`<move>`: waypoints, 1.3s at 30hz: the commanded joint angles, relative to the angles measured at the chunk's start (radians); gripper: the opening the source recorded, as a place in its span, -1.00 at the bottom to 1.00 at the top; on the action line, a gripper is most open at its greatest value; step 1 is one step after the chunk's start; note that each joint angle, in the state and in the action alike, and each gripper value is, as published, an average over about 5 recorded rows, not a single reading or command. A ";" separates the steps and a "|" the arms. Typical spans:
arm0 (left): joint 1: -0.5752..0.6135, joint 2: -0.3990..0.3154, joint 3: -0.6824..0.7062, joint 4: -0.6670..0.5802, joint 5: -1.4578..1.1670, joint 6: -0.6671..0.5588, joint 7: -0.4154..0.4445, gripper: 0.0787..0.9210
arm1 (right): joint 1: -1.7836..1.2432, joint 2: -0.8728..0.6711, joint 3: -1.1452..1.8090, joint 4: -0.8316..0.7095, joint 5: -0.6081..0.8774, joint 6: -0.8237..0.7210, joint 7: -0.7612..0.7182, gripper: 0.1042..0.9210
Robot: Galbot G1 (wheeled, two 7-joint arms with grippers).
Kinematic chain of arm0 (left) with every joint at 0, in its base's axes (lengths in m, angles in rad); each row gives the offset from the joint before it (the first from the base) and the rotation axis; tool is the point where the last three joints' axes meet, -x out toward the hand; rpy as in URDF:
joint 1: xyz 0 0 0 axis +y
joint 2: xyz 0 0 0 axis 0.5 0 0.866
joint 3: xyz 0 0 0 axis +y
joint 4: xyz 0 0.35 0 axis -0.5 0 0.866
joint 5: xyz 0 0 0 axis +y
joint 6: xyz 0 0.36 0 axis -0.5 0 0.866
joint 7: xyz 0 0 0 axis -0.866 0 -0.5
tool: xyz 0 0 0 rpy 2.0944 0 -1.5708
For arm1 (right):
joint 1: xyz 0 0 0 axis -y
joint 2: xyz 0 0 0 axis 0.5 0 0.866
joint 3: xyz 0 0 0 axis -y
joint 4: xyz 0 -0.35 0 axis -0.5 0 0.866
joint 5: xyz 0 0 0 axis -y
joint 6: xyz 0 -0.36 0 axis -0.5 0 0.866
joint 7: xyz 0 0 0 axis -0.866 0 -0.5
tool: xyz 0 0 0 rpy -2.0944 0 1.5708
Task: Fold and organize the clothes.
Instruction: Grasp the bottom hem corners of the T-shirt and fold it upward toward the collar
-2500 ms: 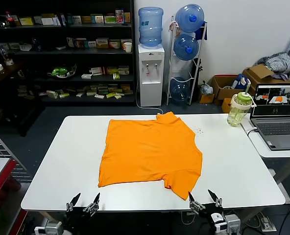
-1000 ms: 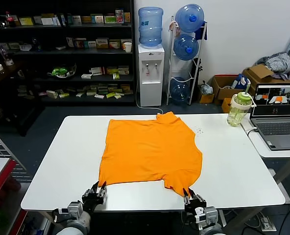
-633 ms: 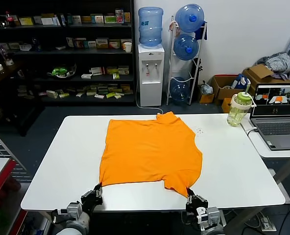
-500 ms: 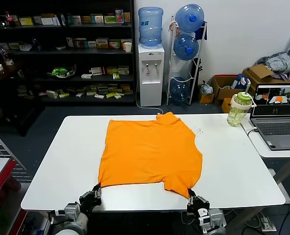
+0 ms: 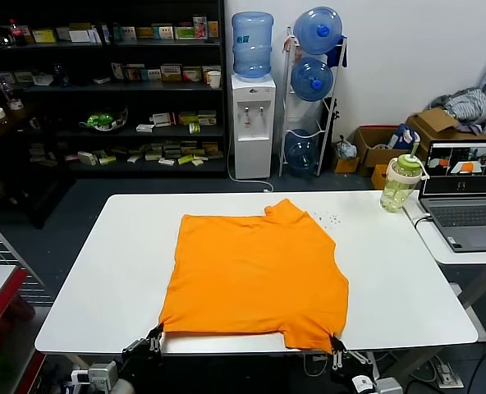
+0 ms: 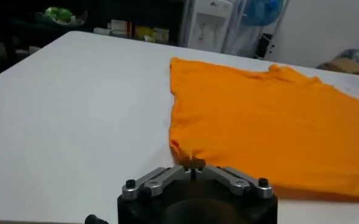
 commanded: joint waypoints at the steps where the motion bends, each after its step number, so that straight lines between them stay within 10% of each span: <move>1: 0.030 0.034 -0.027 -0.080 -0.036 0.002 -0.023 -0.96 | 0.008 -0.021 0.015 0.056 0.013 0.028 0.015 -0.95; 15: -0.388 0.026 0.087 0.232 -0.023 -0.029 0.027 -0.96 | 0.540 -0.058 -0.091 -0.231 0.149 0.018 0.059 -0.95; 39: -0.577 -0.052 0.210 0.431 0.045 -0.040 0.024 -0.94 | 0.822 -0.032 -0.286 -0.487 0.210 -0.010 0.070 -0.95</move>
